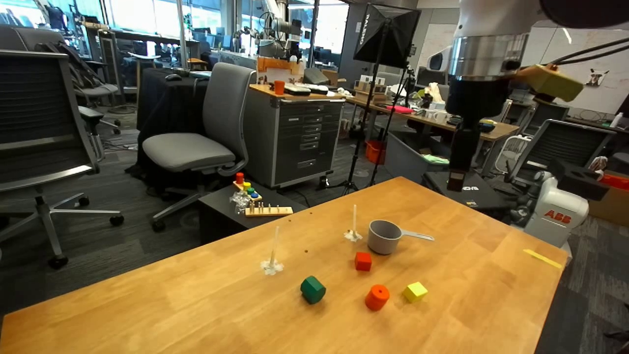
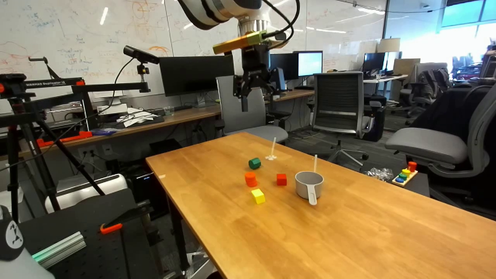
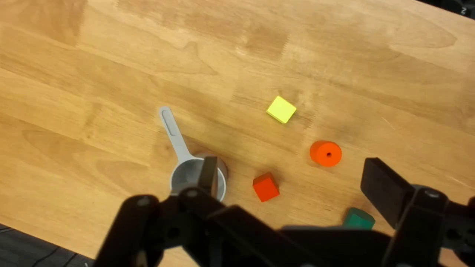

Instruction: Put all the blocks in the gray pot one at a time except the orange cylindrical block

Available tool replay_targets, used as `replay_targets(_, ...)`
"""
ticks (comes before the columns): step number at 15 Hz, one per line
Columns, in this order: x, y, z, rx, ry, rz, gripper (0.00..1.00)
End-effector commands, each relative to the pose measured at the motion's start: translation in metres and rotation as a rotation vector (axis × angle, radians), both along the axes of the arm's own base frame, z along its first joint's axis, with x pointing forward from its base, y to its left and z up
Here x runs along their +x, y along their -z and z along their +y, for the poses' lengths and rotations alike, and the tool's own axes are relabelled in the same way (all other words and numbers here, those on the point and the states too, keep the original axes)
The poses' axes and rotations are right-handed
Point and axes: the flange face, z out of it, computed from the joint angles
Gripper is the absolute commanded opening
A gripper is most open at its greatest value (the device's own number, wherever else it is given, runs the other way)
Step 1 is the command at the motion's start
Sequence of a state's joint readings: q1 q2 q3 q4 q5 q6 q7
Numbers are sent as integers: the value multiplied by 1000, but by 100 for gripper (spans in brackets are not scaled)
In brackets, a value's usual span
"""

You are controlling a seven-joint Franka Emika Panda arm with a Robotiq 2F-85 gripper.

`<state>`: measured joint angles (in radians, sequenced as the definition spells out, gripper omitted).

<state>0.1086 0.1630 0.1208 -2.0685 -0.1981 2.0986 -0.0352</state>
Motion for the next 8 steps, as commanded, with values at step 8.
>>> replay_targets(8, 54, 129, 167, 17, -156, 71, 100)
